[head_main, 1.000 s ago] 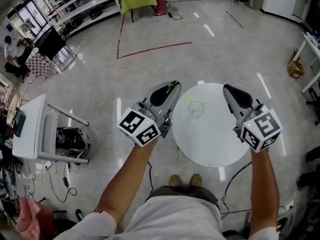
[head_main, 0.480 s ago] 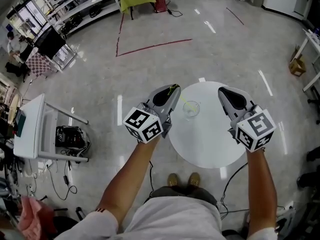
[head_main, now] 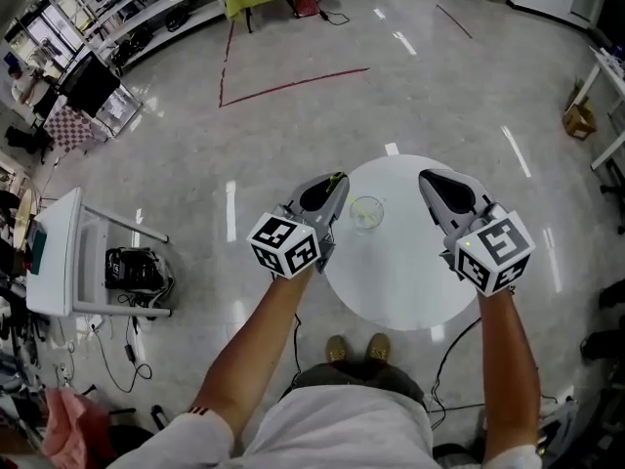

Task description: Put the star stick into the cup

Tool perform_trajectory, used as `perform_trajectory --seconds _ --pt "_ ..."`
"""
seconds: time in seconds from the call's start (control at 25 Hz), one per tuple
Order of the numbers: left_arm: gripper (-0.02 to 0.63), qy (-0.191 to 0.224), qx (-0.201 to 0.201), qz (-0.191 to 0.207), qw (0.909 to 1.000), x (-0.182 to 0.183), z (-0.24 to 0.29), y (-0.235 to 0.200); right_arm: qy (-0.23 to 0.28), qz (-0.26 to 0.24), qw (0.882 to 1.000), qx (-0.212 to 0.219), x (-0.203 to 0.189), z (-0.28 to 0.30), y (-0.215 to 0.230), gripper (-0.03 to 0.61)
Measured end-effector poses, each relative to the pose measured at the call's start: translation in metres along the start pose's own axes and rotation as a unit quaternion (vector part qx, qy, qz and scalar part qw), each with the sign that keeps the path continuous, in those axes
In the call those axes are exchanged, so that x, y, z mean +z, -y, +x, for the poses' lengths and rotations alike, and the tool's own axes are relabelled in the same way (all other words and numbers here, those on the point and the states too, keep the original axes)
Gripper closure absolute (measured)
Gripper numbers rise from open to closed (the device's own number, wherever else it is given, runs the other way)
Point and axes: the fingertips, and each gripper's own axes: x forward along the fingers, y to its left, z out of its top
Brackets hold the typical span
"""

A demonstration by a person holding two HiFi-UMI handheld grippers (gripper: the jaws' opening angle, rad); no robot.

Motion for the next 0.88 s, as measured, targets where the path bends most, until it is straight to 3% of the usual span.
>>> perform_trajectory --seconds 0.88 --pt "0.584 -0.023 0.034 -0.055 0.9976 -0.045 0.017 -0.023 -0.014 0.019 1.0 -0.003 -0.023 0.0 0.013 0.568"
